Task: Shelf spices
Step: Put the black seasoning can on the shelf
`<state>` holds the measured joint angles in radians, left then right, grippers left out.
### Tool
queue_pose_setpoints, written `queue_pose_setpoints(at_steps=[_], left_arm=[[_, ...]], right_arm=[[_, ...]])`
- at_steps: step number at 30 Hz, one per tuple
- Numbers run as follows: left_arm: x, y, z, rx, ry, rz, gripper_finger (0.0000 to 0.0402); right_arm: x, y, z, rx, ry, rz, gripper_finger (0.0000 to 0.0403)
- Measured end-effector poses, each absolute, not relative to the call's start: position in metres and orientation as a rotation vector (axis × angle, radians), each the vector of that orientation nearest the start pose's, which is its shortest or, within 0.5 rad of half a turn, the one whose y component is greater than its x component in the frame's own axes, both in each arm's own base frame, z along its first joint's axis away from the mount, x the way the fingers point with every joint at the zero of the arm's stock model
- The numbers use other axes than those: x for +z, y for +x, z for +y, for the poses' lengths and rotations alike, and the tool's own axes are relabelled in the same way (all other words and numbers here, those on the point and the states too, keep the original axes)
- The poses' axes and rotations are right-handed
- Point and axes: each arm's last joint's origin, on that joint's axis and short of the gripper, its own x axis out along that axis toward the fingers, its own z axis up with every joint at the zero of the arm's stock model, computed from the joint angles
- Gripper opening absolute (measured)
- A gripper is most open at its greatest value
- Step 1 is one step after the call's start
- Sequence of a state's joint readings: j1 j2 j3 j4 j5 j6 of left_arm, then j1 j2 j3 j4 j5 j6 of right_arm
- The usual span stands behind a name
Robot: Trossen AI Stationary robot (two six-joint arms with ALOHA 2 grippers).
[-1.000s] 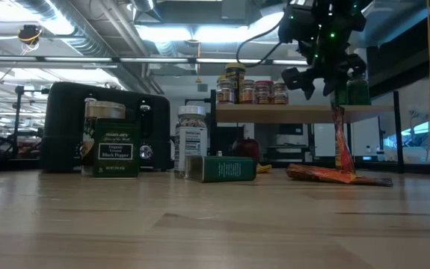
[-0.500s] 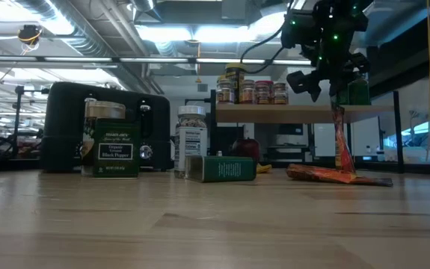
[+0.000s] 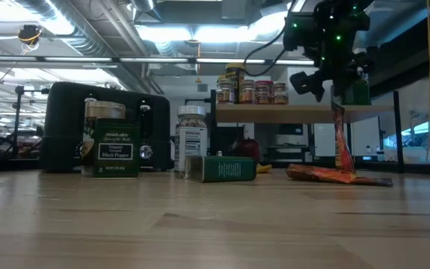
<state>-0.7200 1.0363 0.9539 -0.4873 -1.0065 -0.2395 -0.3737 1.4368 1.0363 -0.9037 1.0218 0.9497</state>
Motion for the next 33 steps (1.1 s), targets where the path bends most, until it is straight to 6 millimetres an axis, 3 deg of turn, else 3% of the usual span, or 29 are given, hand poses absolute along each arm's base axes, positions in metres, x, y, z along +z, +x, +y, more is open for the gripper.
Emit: queue_pose_setpoints(at_steps=[10,14,20,23,28,33], left_arm=[[0.325,0.170,-0.117,0.319,0.202,0.334,0.0279],[0.325,0.170,-0.117,0.319,0.203,0.334,0.0279],[0.325,0.170,-0.117,0.319,0.202,0.334,0.0279],[0.325,0.170,-0.117,0.319,0.200,0.334,0.0279],[0.325,0.170,-0.117,0.321,0.190,0.332,0.0279],[0.325,0.170,-0.117,0.323,0.178,0.332,0.0279]], right_arm=[[0.247,0.238,-0.116,-1.552,0.235,0.648,0.0220],[0.268,0.242,-0.100,-1.477,0.179,0.624,0.0220],[0.314,0.257,-0.050,-1.176,0.109,0.576,0.0221],[0.322,0.267,-0.018,-0.955,0.093,0.580,0.0221],[0.313,0.286,0.030,-0.640,0.120,0.581,0.0221],[0.277,0.306,0.064,-0.486,0.085,0.646,0.0221]])
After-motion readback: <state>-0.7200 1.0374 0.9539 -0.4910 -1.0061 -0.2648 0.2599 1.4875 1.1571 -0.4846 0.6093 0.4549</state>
